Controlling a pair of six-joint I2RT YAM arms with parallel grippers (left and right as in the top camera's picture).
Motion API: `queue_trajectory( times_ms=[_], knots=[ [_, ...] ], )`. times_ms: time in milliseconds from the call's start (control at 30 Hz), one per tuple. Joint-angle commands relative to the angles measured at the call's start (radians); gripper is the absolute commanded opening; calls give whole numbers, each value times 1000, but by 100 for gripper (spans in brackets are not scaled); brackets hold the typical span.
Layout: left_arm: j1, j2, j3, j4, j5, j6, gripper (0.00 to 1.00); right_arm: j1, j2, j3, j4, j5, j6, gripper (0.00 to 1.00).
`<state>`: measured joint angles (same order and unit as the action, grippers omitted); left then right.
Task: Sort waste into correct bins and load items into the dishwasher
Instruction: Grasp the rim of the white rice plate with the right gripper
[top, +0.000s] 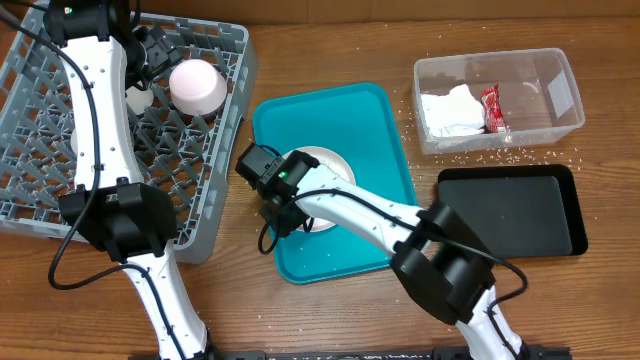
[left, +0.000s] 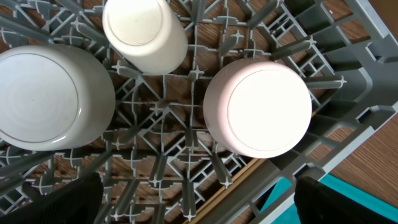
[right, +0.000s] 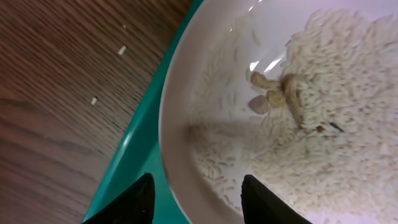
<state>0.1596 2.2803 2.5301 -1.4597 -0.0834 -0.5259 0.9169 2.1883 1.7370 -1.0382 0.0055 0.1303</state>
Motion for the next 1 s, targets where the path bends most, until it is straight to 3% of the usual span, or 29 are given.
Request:
queue_trajectory(
  times_ms=[0, 367, 667, 967],
  knots=[
    [5, -25, 24, -3, -18, -21, 100, 11, 23, -3, 6, -7, -5, 45],
    [5, -24, 24, -3, -18, -21, 100, 16, 53, -3, 17, 8, -7, 35],
    [4, -23, 24, -7, -17, -21, 100, 16, 53, -3, 37, 8, 42, 10],
    [4, -23, 24, -8, -17, -21, 100, 16, 53, -3, 95, 47, 110, 7]
  ],
)
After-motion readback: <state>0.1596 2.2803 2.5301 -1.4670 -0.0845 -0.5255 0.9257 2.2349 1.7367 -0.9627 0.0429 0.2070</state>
